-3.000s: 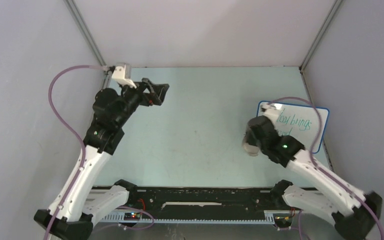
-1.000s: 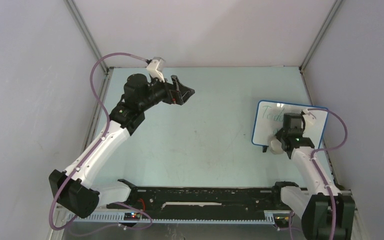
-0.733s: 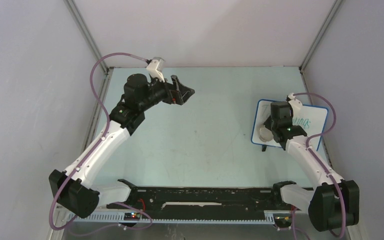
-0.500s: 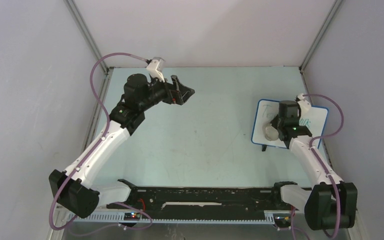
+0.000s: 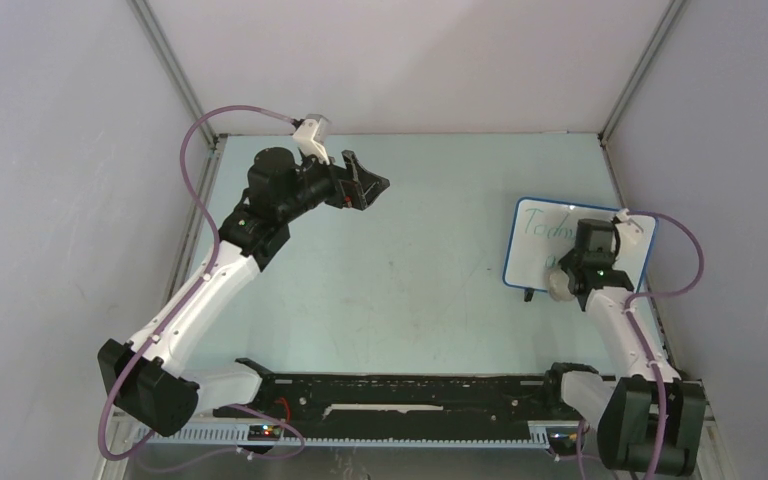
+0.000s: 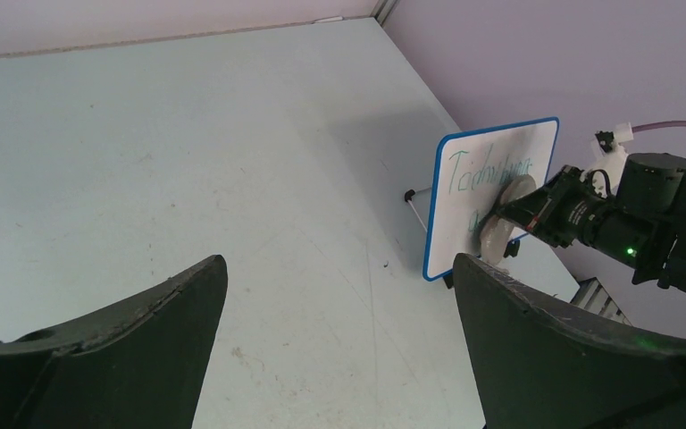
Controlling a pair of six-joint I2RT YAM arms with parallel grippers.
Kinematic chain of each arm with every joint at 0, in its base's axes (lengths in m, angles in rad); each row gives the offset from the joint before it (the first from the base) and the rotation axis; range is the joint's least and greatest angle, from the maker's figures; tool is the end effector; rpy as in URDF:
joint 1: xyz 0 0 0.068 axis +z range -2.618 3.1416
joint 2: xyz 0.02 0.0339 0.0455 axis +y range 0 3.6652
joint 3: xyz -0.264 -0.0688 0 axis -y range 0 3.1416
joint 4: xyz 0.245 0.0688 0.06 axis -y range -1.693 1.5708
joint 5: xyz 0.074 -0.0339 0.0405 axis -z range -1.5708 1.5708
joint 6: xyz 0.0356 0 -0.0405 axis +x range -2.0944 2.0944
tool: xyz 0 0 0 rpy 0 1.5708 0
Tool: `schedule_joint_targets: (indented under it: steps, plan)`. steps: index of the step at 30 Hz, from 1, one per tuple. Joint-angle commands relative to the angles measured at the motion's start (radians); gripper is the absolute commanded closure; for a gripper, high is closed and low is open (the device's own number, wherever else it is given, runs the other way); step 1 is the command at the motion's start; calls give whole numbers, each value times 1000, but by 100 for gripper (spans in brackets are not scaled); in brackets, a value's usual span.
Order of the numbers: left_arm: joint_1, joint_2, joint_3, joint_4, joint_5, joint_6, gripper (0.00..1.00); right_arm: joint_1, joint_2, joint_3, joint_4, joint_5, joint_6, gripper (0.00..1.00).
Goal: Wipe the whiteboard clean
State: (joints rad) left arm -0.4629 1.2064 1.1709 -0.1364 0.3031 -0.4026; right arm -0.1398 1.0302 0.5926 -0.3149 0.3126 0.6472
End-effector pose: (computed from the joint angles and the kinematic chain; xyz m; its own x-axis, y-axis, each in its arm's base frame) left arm 0.2451 -0.1342 0.3930 -0.4109 -0.2129 -0.8865 0.5742 0.6948 -0.4330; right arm 0.2066 -0.0401 0.2166 -0.3259 0.6253 -0.7091 0.6912 0.6693 0.2725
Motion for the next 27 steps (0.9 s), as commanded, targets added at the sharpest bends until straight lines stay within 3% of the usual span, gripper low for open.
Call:
schedule_joint_targets:
  steps: [1,5,9,14,21,27]
  plan:
    - [-5,-5,-27,35,11,-2,2,151,26,83,37,43,-10,100]
    - [-6,-4,-27,33,9,1,2,288,91,155,46,76,7,100]
    - [-5,-4,-27,30,3,6,2,289,132,180,45,59,31,100]
    - [-5,-5,-25,30,6,4,2,206,101,154,4,55,18,100]
    - [-5,-9,-25,34,12,-1,2,-11,-45,24,9,-39,-34,100]
    - [-5,-10,-28,38,15,-4,2,-29,-42,4,31,-77,-49,100]
